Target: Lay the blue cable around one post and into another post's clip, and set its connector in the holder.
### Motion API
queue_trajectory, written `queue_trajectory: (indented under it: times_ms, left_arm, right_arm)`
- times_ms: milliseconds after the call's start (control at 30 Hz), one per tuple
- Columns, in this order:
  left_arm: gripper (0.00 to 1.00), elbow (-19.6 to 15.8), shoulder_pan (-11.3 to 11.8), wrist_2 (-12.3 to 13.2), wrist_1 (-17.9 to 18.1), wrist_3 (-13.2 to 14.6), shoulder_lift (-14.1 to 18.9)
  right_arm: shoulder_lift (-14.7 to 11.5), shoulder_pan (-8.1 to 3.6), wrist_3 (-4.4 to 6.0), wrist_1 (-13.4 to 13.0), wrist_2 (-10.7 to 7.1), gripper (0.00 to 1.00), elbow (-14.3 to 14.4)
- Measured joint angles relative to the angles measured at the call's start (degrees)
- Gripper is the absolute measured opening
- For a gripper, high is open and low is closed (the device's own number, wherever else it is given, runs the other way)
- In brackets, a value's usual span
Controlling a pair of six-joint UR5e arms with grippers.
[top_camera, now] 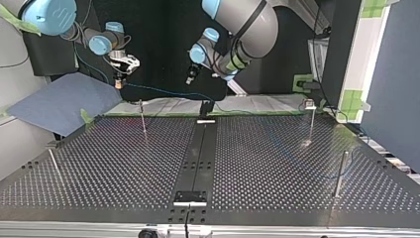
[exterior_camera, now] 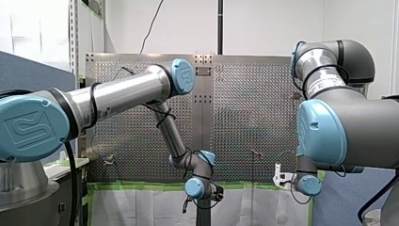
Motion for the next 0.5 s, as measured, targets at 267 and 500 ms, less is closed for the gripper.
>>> queue_trajectory:
  times_ms: [267,500]
  left_arm:
    - [1.0,3.26,0.37,-0.44,-0.37,-3.78,-1.68]
    - [1.0,3.63,-0.31,-3.37,-0.96,-4.21,0.3]
  right_arm:
    - [0.0,0.14,0.0,0.08,0.0,0.0,0.0]
    - [0.0,0.14,0.0,0.08,-0.01,0.0,0.01]
